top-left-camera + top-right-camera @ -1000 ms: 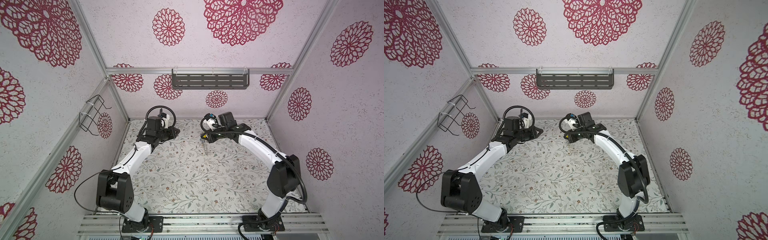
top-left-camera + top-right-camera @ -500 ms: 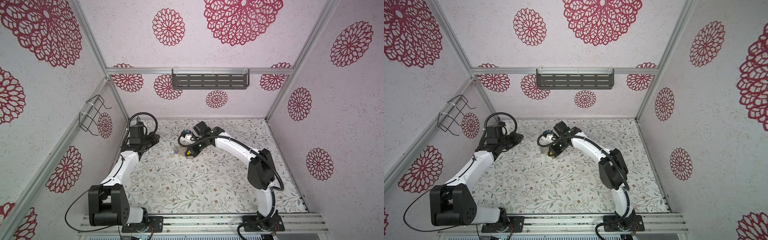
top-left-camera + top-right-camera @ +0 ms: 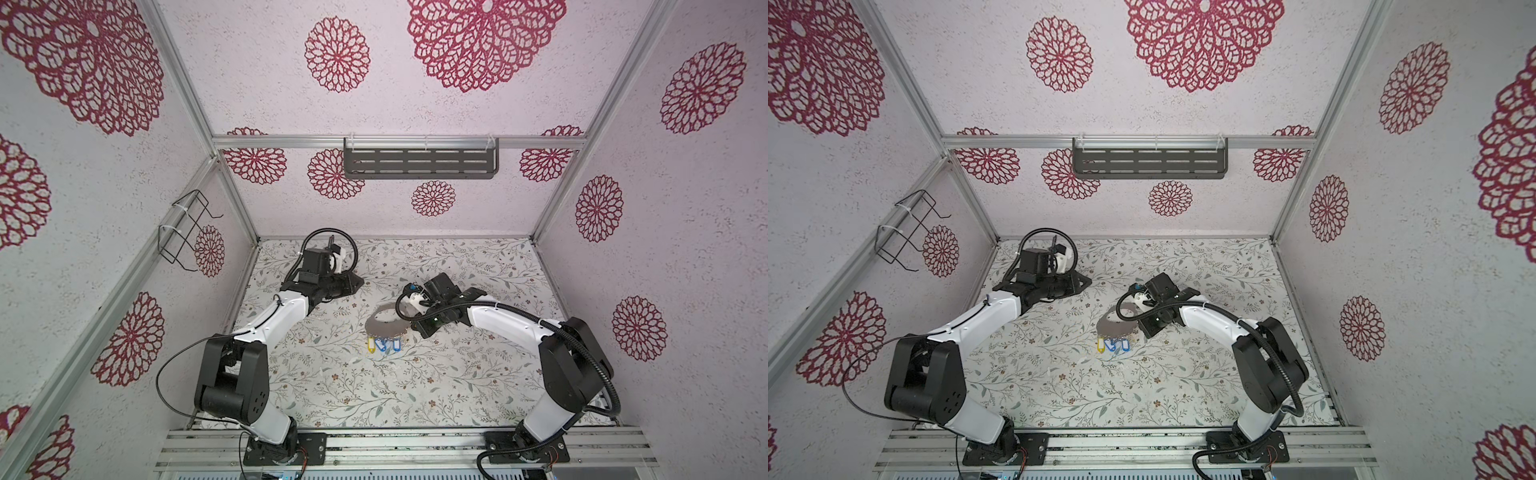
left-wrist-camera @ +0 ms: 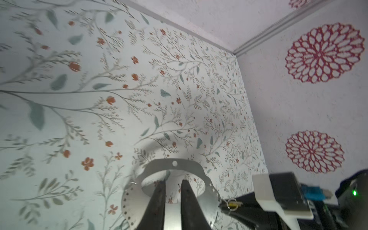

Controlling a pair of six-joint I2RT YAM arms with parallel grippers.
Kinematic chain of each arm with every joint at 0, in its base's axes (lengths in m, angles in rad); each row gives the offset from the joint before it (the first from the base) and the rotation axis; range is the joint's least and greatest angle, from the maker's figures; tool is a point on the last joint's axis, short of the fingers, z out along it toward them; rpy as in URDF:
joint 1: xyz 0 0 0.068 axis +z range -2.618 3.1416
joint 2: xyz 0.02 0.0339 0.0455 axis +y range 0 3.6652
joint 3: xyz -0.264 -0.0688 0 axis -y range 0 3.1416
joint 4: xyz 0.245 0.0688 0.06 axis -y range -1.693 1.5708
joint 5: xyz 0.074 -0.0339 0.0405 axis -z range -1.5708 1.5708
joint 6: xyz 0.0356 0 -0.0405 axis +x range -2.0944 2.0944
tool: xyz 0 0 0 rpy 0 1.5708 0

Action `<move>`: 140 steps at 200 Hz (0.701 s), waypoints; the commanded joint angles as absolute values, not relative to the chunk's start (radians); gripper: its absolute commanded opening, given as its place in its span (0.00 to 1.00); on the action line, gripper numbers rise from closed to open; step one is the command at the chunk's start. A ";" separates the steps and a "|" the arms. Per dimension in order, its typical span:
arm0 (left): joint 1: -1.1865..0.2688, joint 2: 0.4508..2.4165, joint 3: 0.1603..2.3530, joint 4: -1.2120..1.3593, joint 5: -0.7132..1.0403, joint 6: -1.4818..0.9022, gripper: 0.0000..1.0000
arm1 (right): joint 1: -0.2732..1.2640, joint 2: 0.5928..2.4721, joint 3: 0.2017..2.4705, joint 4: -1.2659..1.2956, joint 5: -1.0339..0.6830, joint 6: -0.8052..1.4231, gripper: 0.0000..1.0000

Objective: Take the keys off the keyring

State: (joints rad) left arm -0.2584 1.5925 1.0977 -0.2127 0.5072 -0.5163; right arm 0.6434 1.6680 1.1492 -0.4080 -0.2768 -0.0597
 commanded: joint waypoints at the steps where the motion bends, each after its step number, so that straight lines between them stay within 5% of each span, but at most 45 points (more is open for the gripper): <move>1: -0.279 1.594 1.089 -0.202 0.611 -0.455 0.22 | 0.637 1.628 1.130 -0.312 -0.254 -0.047 0.00; 68: -0.483 1.431 0.789 0.232 0.462 -0.378 0.38 | 0.601 1.620 1.131 -0.277 -0.318 -0.005 0.00; 140: -0.668 1.531 0.775 0.372 0.249 -0.323 0.32 | 0.591 1.609 1.129 -0.281 -0.400 0.034 0.00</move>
